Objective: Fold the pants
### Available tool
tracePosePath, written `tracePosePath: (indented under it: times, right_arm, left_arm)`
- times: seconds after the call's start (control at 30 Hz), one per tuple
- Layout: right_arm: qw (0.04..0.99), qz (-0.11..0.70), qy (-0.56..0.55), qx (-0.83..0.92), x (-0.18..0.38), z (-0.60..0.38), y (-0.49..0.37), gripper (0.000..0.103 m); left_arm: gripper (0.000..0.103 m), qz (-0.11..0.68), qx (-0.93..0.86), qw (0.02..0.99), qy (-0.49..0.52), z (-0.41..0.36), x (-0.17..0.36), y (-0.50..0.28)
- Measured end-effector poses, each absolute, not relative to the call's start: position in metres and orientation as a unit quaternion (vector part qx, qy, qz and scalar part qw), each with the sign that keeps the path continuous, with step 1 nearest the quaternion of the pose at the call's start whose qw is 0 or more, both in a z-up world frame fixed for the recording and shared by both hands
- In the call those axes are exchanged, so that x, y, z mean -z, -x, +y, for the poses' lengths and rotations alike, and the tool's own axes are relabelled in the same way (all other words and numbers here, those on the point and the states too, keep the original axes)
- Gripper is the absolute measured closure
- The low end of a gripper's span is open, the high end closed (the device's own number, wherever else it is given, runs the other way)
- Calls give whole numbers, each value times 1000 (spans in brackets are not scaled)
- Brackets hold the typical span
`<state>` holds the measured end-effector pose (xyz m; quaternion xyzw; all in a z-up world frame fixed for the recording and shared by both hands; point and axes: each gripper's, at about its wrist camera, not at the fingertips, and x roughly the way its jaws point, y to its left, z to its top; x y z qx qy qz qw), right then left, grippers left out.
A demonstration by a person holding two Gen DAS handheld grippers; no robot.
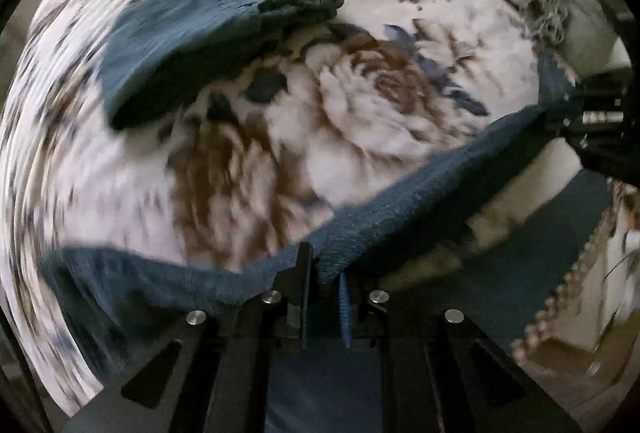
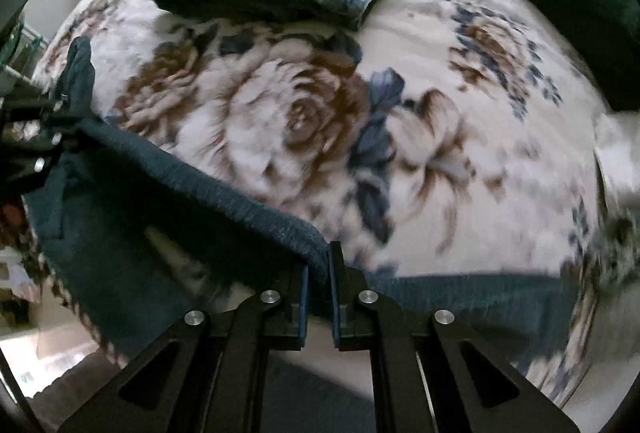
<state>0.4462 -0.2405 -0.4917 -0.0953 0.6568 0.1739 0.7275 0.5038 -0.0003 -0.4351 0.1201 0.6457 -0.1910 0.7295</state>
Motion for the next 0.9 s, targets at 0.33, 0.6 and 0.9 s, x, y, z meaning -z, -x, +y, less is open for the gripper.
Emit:
tracePosePath:
  times: [0.33,0.6,0.9]
  right_arm:
    - [704,686,124,-134,522,-176,-254,94]
    - [689,706,124,-106,570,-166,-216,92]
    - [678,725,-73,-94,539,-208,-220,1]
  left_arm:
    - [94,693,110,712,12,5,512,-330]
    - [90,686,103,720,23,3,541,-289]
    - [0,671,34,739,51,-3,484,-278]
